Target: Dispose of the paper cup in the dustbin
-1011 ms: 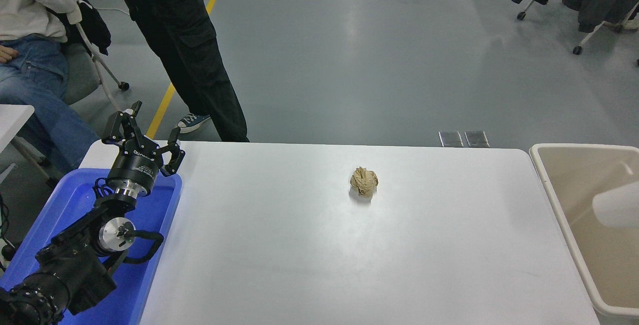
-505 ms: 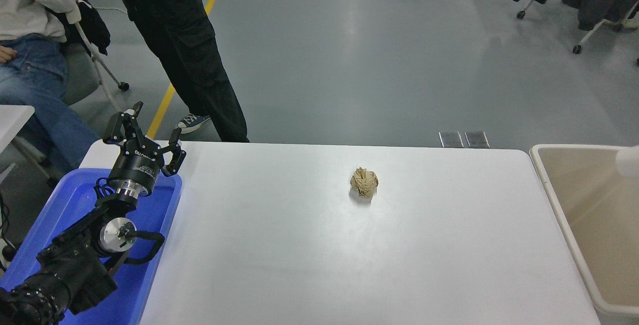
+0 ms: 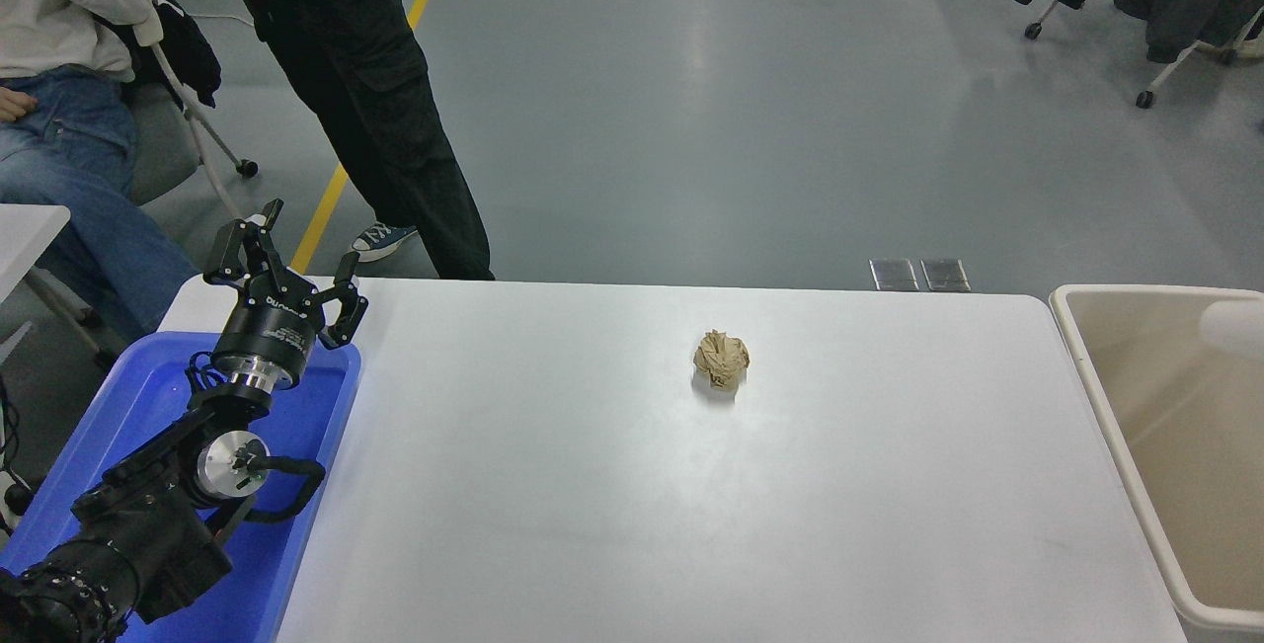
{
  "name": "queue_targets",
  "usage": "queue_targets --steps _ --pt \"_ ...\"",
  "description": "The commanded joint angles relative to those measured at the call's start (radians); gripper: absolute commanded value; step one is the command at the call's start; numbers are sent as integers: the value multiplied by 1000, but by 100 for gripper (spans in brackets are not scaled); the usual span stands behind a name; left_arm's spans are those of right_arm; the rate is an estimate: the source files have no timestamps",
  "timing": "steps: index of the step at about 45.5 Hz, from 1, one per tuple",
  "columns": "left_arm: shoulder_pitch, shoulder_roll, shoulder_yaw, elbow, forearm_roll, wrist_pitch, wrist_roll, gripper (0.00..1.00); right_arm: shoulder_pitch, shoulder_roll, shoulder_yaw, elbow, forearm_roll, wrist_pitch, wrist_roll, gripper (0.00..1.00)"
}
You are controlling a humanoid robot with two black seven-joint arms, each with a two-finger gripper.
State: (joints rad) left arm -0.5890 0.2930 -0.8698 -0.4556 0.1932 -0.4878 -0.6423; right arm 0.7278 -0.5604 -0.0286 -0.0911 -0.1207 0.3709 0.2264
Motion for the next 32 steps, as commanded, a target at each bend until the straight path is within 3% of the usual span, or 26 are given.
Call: queue_targets --steps 1,13,32 --pt "0 0 0 0 0 0 1 100 -39 103 108 -38 237 -188 -228 0" --pt "0 0 -2 0 0 0 0 100 -39 172 259 -36 242 -352 -274 0" --pt "0 0 -2 2 0 0 0 100 -56 211 351 -21 242 -382 -283 0"
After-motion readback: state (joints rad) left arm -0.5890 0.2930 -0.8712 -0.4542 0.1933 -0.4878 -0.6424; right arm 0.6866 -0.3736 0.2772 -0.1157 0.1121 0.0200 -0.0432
